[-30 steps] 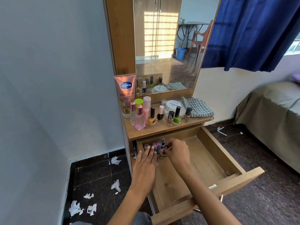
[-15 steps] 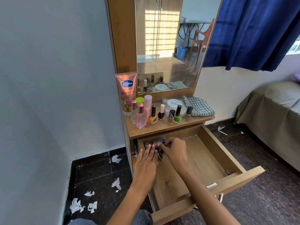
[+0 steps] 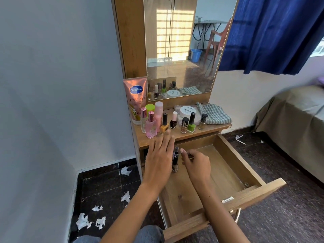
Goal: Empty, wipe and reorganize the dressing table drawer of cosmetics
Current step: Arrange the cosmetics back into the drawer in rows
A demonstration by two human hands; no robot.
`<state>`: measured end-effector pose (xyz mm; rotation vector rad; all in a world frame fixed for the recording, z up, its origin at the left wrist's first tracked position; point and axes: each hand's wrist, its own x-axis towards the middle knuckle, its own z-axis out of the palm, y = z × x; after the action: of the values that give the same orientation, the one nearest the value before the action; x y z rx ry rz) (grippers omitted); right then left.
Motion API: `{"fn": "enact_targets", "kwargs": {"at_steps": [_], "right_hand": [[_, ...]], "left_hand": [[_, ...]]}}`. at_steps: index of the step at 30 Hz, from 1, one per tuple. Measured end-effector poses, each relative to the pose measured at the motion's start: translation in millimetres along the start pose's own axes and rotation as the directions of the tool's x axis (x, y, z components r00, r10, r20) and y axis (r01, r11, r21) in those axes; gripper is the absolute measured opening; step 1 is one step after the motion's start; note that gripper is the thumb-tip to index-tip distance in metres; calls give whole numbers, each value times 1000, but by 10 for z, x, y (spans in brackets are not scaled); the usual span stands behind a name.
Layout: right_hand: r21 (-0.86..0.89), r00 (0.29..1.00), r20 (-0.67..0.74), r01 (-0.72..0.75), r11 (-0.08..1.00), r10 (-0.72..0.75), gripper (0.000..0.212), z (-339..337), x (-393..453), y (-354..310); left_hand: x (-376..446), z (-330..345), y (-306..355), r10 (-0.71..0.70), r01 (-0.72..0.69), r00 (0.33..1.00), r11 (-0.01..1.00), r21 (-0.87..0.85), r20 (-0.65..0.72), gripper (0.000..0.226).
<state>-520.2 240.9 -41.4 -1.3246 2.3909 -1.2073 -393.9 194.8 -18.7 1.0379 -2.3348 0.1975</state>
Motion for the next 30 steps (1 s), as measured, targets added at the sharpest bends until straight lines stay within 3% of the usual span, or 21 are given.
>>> {"fn": "enact_targets", "kwargs": {"at_steps": [4, 10, 13, 19, 24, 27, 30], "right_hand": [[30, 998, -65, 7, 1000, -5, 37, 14, 6, 9], [55, 996, -86, 27, 998, -22, 34, 21, -2, -3], [51, 995, -98, 36, 998, -31, 34, 17, 5, -1], [98, 992, -125, 44, 994, -31, 31, 17, 4, 3], [92, 990, -122, 77, 993, -66, 29, 29, 12, 22], [160, 984, -142, 127, 979, -105, 5, 12, 18, 9], [191, 971, -140, 220, 957, -196, 36, 16, 33, 15]], "left_hand": [[350, -53, -40, -8, 3, 1000, 986, 166, 29, 81], [552, -38, -86, 47, -79, 994, 936, 343, 100, 81], [590, -48, -77, 59, -65, 998, 959, 275, 31, 83], [621, -166, 1, 165, -161, 973, 986, 41, -160, 57], [557, -69, -62, 200, -218, 970, 967, -133, -139, 42], [442, -85, -57, 204, -230, 968, 952, -201, -144, 33], [334, -152, -20, 209, -245, 965, 933, -264, -158, 29]]}}
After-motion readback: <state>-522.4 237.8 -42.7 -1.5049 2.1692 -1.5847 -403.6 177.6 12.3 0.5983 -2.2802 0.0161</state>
